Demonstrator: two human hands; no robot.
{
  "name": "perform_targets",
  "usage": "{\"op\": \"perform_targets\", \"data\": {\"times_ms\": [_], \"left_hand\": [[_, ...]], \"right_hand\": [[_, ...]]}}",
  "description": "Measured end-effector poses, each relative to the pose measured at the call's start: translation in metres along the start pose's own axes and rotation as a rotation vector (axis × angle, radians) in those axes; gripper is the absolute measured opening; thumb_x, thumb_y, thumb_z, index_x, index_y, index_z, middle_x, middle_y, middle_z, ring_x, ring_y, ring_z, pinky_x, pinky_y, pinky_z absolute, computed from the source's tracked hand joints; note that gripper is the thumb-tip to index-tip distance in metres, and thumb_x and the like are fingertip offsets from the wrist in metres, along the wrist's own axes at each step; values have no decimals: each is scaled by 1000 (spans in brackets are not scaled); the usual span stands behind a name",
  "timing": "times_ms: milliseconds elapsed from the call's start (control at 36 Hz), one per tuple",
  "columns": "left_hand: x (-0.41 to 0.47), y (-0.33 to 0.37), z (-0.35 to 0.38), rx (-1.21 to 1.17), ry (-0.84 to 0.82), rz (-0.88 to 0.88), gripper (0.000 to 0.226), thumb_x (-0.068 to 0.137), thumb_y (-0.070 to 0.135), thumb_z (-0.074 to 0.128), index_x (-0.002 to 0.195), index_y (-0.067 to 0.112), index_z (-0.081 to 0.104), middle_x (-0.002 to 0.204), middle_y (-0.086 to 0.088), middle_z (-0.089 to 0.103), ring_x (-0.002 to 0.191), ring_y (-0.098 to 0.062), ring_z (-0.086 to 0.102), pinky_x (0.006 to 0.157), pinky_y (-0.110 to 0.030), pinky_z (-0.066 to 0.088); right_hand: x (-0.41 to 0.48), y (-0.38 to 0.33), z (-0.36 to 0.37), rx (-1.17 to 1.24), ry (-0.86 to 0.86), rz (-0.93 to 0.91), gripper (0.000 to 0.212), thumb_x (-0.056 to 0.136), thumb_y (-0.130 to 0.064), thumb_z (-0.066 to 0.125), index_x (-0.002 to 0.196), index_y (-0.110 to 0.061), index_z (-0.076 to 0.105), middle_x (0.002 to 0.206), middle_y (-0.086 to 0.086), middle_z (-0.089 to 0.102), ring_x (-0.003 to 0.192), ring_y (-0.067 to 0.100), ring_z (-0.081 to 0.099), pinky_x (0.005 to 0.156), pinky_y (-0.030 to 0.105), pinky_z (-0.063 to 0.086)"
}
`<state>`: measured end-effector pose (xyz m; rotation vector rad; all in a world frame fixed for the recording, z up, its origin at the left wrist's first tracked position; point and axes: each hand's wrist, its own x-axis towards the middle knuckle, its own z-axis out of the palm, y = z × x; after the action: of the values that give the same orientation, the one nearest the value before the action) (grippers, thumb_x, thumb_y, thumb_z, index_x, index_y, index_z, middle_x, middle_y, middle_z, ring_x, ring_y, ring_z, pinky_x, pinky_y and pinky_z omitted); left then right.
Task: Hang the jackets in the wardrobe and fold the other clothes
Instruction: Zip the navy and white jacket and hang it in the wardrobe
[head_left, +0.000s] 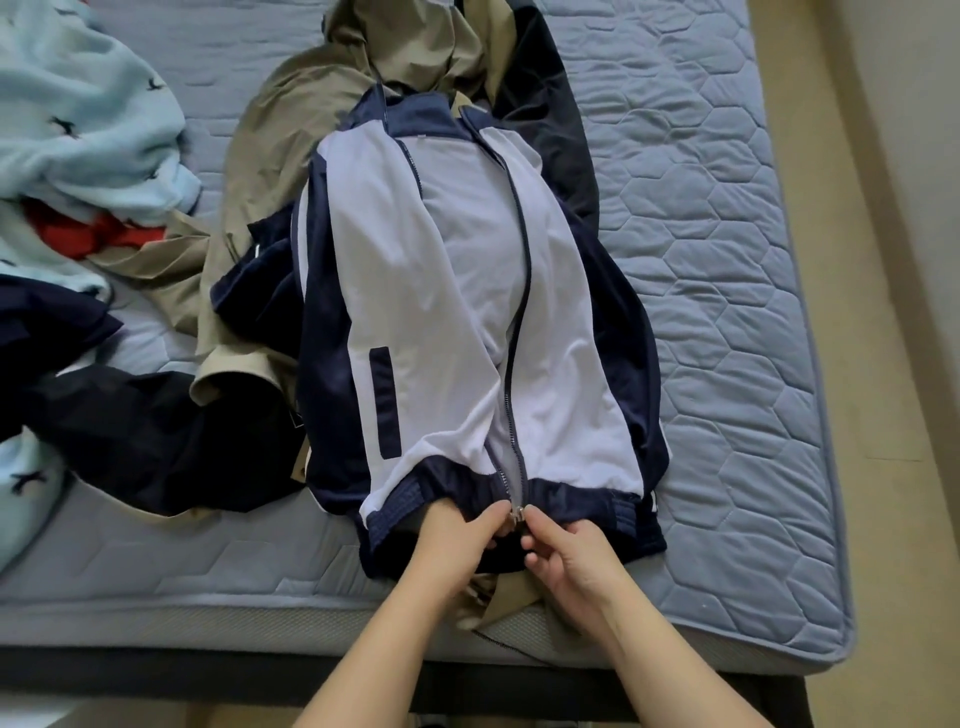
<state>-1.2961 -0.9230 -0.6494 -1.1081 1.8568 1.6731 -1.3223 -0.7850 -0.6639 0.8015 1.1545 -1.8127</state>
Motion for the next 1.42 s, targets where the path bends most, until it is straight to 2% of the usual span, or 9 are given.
{"op": "perform_targets", "data": {"times_ms": [111,250,333,444,583,778,917,1056,1417], "left_hand": [[-21,15,-8,-103,-30,8,23,85,25,69,70,8,71,67,-2,71,65,-11,66,71,-22,53],[-46,34,-18,-134,11,30,26,84,23,72,70,2,71,57,0,66,53,-3,60,51,-10,45],[-60,43,-23,-137,-27,50,22,85,21,70,73,2,73,60,1,69,56,-5,64,52,-11,46],[-74,50,-25,-137,-62,61,23,85,23,69,80,2,75,76,-10,74,70,-13,69,63,-17,53],[-84,53,-29,-100,-18,75,26,80,29,72,65,9,72,64,-4,70,57,-5,63,56,-15,49],[-91,58,-26,-173,18,85,33,83,21,72,52,12,66,56,-5,66,53,-11,63,52,-19,49],[-90,55,-21,-210,72,58,26,81,24,74,61,8,70,57,-4,67,56,-13,64,56,-27,52],[-91,54,-16,-286,80,55,22,83,17,72,63,6,72,57,-6,67,50,-7,61,50,-19,50],[-96,57,-16,-346,112,140,29,86,20,67,59,8,69,57,-4,67,54,-8,64,55,-19,51]], "right_hand": [[-21,-11,11,18,-27,-9,21,72,-16,71,82,2,75,77,12,68,57,8,55,47,17,44],[-43,-20,25,-7,-37,-43,24,69,-24,73,79,-3,78,80,8,71,69,9,63,53,19,47],[-56,-22,34,-31,-60,-67,21,72,-24,70,79,-7,79,87,10,74,80,12,70,59,19,52],[-69,-23,44,-37,-36,-83,19,77,-21,67,72,-7,78,79,8,73,75,11,70,61,20,53],[-85,-24,50,-27,-11,-94,23,89,-14,60,74,-8,77,82,9,74,76,12,70,62,21,50],[-96,-22,55,47,-38,-102,17,77,-19,64,79,-8,77,82,10,73,76,13,70,58,20,50],[-96,-20,52,59,-47,-110,18,75,-20,66,82,-7,76,87,11,73,79,12,69,61,22,51],[-94,-18,53,110,-28,-127,18,74,-21,66,78,-6,76,77,9,71,71,13,66,57,20,51],[-98,-19,58,117,-27,-163,18,77,-22,65,75,-8,76,75,7,70,70,11,66,59,20,49]]}}
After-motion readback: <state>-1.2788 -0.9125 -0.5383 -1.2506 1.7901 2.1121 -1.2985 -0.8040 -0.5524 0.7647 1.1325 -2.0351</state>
